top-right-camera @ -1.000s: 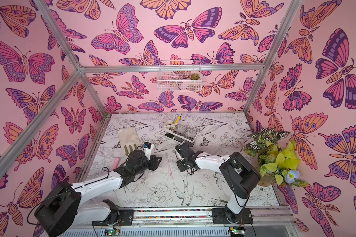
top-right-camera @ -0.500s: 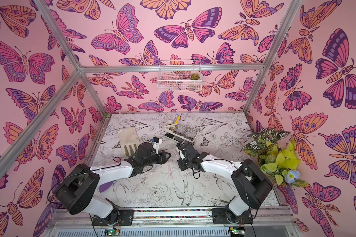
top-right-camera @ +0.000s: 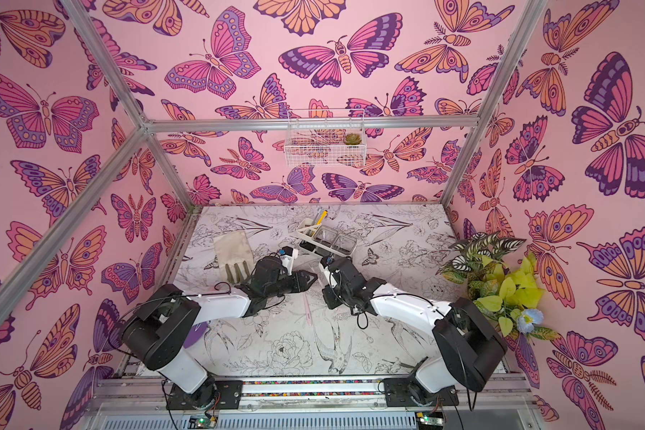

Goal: Place the toothbrush into the toothbrush holder
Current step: Pick up the toothbrush from the center of the board.

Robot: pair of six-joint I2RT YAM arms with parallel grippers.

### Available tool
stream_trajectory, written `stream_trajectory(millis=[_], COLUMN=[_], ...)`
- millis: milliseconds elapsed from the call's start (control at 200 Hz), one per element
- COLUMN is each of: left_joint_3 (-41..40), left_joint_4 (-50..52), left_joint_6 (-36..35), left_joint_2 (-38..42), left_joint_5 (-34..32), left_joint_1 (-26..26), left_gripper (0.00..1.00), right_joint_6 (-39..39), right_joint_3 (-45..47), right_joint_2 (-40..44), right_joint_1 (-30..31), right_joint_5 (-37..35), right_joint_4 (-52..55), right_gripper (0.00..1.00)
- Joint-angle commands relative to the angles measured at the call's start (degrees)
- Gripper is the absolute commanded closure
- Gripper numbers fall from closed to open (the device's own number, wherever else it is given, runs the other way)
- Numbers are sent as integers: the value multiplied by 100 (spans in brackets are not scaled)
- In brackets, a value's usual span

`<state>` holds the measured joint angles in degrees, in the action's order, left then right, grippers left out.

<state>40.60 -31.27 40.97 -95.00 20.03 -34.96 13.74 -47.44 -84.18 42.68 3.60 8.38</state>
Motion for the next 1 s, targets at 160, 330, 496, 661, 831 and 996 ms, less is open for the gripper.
stream_trajectory(millis=[160, 330, 496, 661, 831, 996], left_joint_3=[253, 256, 260, 280, 314, 309], left_joint_4=[-349, -371, -411, -458, -487, -527], left_joint_6=[78, 78, 55, 22, 8, -10], left_joint_2=[-215, -242, -250, -249, -256, -291], left_joint_5=[153, 172, 176, 185, 163, 164], left_joint_1=[-38, -47, -47, -48, -46, -48], left_gripper=[56, 61, 68, 77, 80, 86], right_joint_6=[94, 101, 104, 129, 145, 164], right_joint_3=[50, 51, 42, 13, 11, -3], right_joint_2=[155, 167, 148, 119, 121, 139], right_joint_1=[13, 14, 20, 22, 33, 56], right_joint_5=[106, 81, 71, 128, 169, 184], right_joint_4=[14, 3, -37, -64, -85, -88], right_gripper=[87, 86, 86, 86, 86, 86])
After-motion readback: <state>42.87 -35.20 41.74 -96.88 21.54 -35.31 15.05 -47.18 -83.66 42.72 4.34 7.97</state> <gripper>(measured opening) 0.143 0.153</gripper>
